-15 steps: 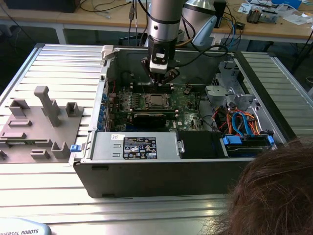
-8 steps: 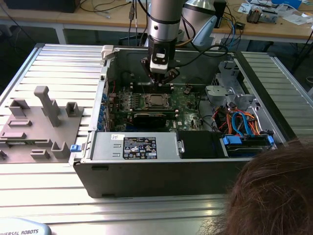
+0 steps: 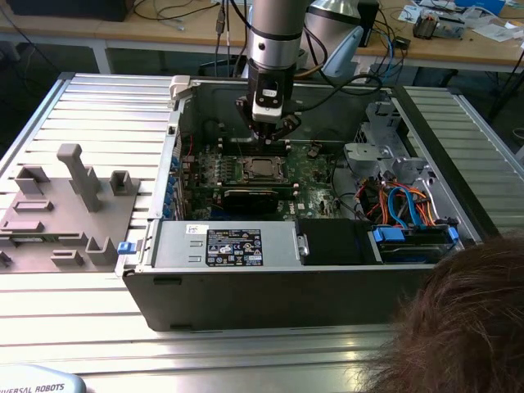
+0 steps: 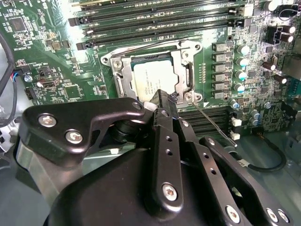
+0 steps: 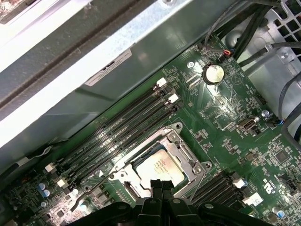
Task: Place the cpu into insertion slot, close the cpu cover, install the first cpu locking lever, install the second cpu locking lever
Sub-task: 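Install the first cpu locking lever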
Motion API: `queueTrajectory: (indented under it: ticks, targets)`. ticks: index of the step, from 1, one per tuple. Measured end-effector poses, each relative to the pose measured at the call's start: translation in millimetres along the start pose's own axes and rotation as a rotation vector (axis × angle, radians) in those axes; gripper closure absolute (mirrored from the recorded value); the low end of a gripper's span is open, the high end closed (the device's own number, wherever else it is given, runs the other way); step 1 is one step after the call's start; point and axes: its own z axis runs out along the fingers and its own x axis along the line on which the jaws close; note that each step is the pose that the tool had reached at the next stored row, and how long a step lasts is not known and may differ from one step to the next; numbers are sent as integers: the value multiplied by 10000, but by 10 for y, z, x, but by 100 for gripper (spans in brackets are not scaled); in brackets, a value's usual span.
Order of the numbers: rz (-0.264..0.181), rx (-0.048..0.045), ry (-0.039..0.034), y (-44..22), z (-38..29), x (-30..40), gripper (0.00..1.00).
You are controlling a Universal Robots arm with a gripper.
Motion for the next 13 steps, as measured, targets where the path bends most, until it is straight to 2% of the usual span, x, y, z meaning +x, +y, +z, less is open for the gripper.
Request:
queueTrajectory:
  ticks: [13]
  targets:
    - [-237,-2,-7,0,0,0,89]
